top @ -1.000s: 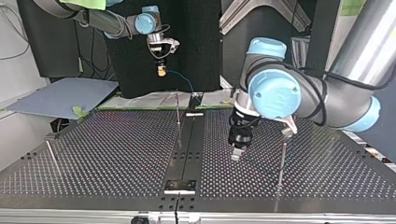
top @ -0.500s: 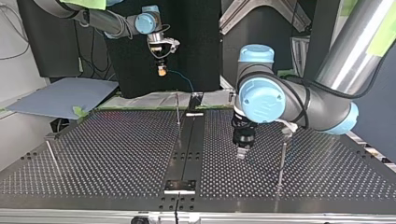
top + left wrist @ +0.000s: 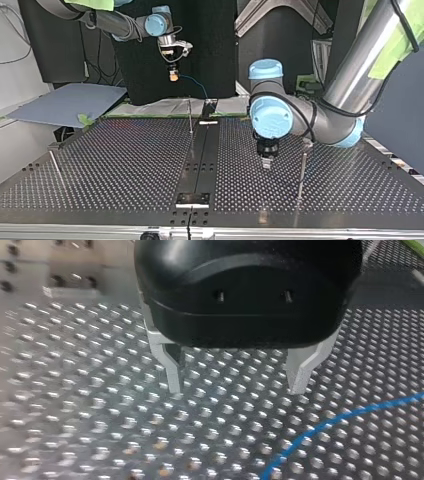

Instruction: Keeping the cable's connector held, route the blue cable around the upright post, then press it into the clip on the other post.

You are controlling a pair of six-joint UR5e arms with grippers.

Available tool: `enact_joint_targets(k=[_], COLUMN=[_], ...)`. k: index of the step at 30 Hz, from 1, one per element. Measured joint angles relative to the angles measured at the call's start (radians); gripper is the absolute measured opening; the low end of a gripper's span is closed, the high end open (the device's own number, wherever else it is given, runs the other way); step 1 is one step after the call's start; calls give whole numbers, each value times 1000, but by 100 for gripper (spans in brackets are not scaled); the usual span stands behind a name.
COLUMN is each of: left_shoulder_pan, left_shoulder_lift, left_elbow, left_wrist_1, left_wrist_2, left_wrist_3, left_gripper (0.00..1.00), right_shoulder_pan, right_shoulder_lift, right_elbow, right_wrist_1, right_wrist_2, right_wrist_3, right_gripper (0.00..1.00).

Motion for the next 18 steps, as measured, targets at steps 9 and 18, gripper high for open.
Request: enact_joint_targets(k=[9, 18], left_shoulder_pan=[-15, -3], left_shoulder_lift=[-36, -65], left_elbow=[0, 0], left_wrist_1=[71, 129], left_wrist_2=[-16, -16], left_wrist_3=[40, 37], left_gripper=[100, 100], right_shoulder_pan=[0, -2], right_shoulder_lift=[1, 2], right_elbow=[-1, -1], right_wrist_1=[-2, -8], right_wrist_2=[-6, -6], right_wrist_3=[1, 3], right_gripper=[0, 0])
